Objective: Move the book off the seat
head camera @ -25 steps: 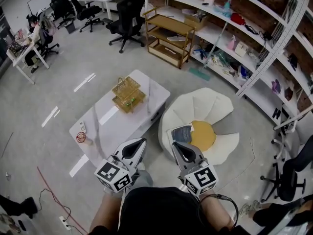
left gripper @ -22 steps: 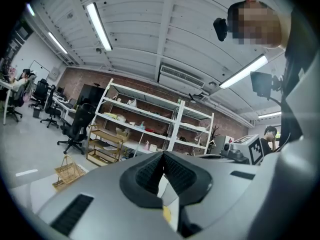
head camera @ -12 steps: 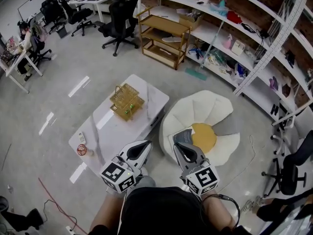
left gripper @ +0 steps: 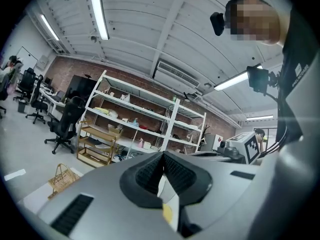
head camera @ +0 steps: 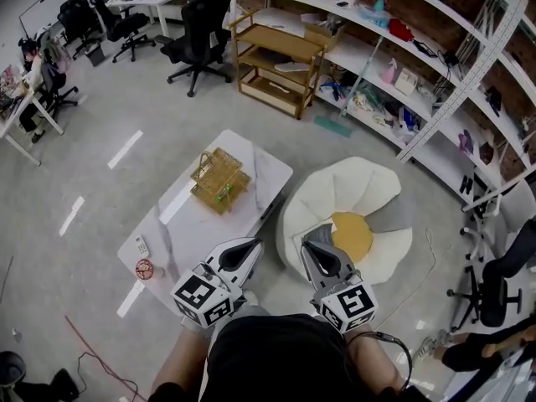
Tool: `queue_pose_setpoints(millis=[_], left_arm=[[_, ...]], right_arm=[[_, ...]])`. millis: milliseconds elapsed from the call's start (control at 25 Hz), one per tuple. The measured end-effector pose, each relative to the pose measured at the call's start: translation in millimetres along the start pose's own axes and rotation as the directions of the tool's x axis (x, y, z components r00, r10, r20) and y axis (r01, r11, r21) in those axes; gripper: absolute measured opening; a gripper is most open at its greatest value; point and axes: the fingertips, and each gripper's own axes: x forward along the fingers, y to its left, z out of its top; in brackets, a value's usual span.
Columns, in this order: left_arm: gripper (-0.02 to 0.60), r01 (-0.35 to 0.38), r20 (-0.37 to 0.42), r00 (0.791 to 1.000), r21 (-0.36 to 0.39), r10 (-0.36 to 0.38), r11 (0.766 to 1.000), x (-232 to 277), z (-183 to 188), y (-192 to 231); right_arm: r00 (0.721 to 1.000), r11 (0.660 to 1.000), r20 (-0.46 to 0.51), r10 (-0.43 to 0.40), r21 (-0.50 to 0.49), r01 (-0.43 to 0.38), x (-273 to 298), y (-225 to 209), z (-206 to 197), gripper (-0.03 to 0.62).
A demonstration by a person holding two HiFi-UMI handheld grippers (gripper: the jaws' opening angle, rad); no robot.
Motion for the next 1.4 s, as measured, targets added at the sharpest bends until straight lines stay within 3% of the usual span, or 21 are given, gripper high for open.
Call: queue_pose_setpoints(millis=[640, 1040, 1400], left_arm=[[0.006, 0.021, -0.002, 1.0, -0.029, -0.021, 0.999, -7.6, -2.7, 57.5], [0.006, 0.007, -0.014, 1.0, -0.06, -0.008, 0.998, 3.9, -8.3, 61.9], [0.006, -0.005, -0.038, 0.999, -0.073, 0.002, 0.997, 32.6, -17.4, 62.3]], right_arm=[[0.999, 0.999, -0.008, -0.036, -0.007, 0.035, 57.9, 7.4, 0.8, 0.017], [1.0, 1.0, -0.015, -0.014, 0.001, 0.014, 65.4, -1.2, 1.3, 0.017], [0.999, 1.0, -0.036, -0.014, 0.023, 0.015, 67.2, -37.0, -8.7, 0.017]])
